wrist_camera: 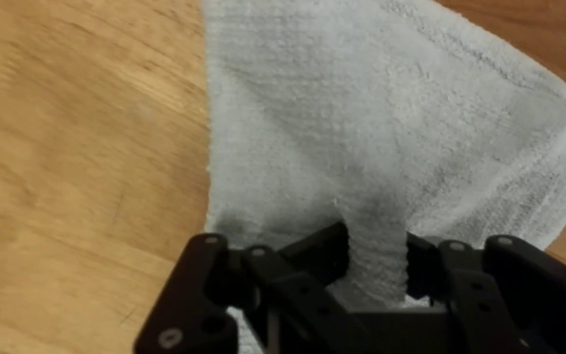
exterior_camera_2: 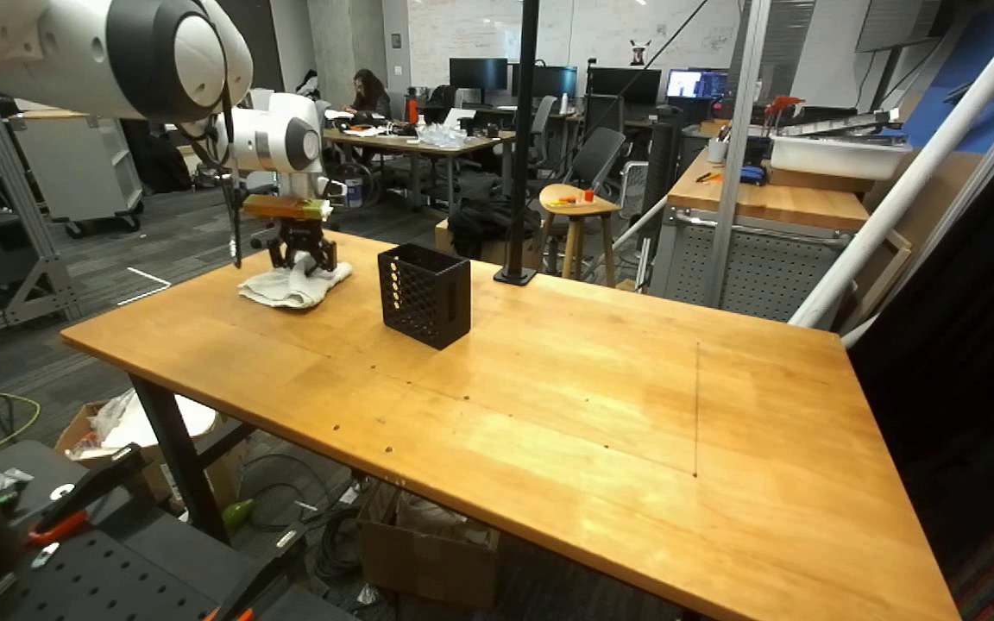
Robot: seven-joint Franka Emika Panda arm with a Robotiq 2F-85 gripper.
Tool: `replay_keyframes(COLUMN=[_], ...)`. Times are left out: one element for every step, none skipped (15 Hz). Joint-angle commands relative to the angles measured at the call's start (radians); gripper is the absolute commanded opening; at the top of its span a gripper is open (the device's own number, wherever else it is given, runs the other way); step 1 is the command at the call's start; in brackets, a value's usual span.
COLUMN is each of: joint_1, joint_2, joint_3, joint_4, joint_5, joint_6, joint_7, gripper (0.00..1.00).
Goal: Pick up the towel, then put it inside the black object
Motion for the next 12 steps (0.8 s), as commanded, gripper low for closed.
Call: replay_keyframes(joint_1=[-0.010, -0.013, -0.020, -0.024, -0.030, -0.035, -0.042, -0.049, -0.057, -0.063, -0.073, -0.079], joint_2=[-0.097, -0.115, -0.141, -0.161, -0.197, -0.215, -0.242, -0.271, -0.305, -0.330, -0.366, -0.394], joint_3=[-0.027, -0.034, -0.042, -0.049, -0.056, -0.065, -0.073, -0.080, -0.088, -0.096, -0.103, -0.110], joint_4=[-0.054, -0.062, -0.075, -0.084, -0.110, -0.118, -0.138, -0.162, -0.193, -0.217, -0.254, -0.284], joint_5=[-0.019, -0.019, -0.018, -0.020, -0.021, -0.024, -0.025, -0.025, -0.024, -0.025, -0.022, -0.020], joint_6=[-0.058, -0.071, -0.085, -0.094, -0.100, -0.112, -0.120, -0.125, -0.127, -0.131, -0.129, -0.125], joint_7=[0.008, 0.007, 0.005, 0.006, 0.007, 0.008, 0.008, 0.009, 0.013, 0.016, 0.020, 0.022], gripper=[0.12, 0.13, 0.12, 0.12, 0.12, 0.12, 0.13, 0.12, 0.12, 0.12, 0.12, 0.12])
